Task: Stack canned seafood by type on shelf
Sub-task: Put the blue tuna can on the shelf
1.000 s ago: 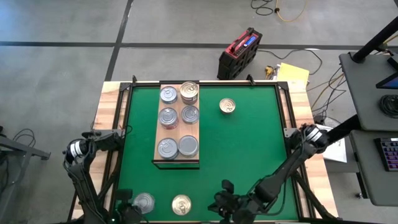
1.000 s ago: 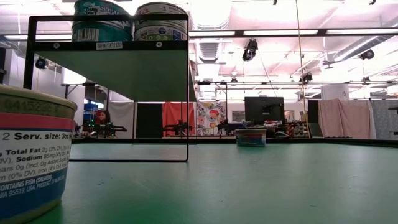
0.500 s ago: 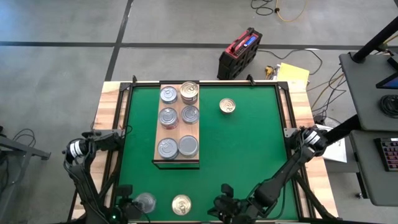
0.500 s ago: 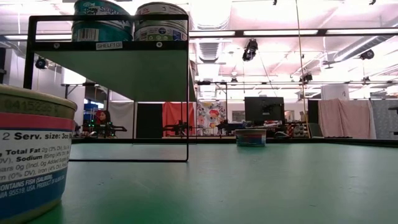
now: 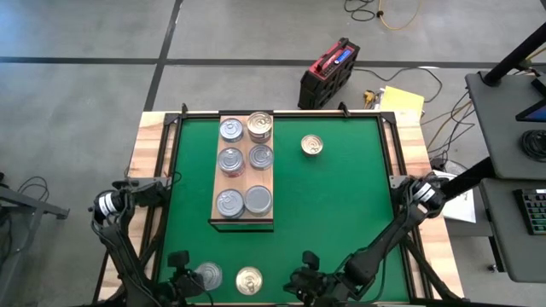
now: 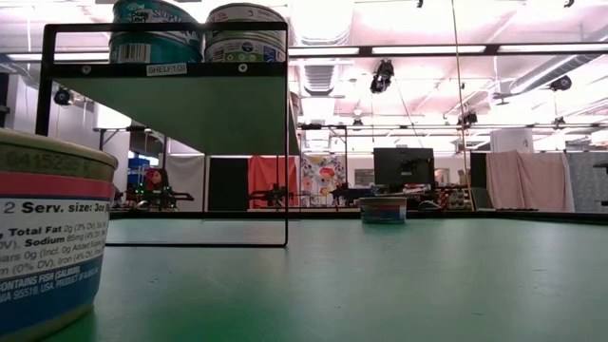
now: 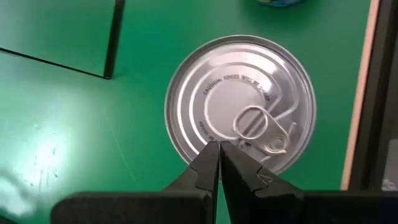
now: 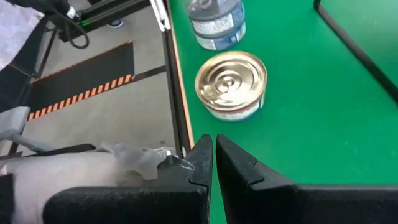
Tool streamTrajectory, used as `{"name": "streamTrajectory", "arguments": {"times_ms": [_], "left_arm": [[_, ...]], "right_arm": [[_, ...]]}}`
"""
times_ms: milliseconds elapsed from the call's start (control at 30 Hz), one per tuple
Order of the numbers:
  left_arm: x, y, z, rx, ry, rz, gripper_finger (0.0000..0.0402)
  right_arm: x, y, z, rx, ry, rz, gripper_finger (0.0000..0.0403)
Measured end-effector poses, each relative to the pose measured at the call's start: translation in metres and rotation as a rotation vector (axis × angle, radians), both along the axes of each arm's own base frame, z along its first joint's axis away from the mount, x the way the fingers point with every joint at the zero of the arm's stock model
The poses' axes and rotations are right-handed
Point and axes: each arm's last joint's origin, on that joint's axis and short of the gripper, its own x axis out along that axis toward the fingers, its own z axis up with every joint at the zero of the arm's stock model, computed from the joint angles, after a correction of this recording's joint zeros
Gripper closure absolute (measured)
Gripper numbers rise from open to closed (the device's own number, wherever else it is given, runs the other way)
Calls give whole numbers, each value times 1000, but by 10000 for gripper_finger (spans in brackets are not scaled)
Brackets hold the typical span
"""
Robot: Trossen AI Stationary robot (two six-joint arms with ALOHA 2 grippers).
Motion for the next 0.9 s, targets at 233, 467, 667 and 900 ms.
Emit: {"name": "streamTrajectory", "arguments": {"times_ms": [233, 467, 667, 900], "left_arm": [[-1, 1, 8, 32, 17, -21, 402], [1, -7, 24, 20, 26, -141, 402], [-1, -8, 25, 25, 31, -167, 402], [-5, -12, 23, 10, 22, -179, 402]], "right_arm": [[13, -8, -12, 19, 11, -55, 390], [27, -17, -18, -10, -25, -101, 390], [43, -23, -25, 7, -80, -119, 390], [62, -27, -36, 9, -146, -120, 390]]}}
